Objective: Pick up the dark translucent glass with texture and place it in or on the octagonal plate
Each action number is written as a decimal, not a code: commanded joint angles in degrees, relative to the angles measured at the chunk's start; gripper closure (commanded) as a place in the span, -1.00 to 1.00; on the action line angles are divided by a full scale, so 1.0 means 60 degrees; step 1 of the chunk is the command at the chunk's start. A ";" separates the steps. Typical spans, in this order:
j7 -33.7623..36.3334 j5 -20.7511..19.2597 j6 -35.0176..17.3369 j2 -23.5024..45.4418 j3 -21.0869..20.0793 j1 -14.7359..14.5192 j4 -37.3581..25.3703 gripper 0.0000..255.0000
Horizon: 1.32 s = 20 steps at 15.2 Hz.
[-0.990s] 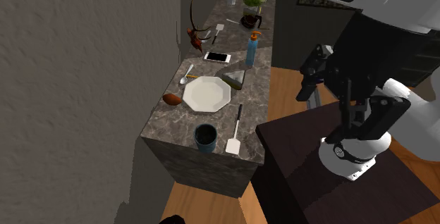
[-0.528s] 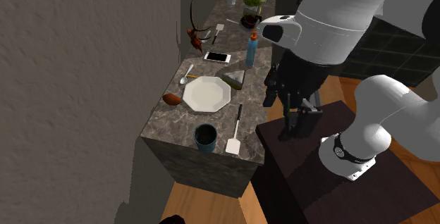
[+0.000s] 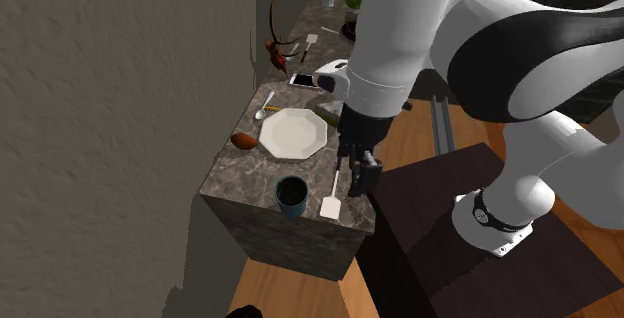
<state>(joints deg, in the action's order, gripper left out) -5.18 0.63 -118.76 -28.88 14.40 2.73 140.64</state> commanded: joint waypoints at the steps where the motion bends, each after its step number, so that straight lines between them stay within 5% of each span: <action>1: -0.0372 0.0009 -0.0469 0.0606 0.0308 0.0033 -0.0027 -1.00; 9: -0.1902 0.0686 -0.2031 0.3315 0.1322 -0.0002 -0.0628 -1.00; 20: -0.4478 0.2939 -0.3135 0.7578 0.1609 0.0696 -0.2671 -1.00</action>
<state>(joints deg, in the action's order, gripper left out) -30.68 17.08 -137.40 14.27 24.21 6.12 126.15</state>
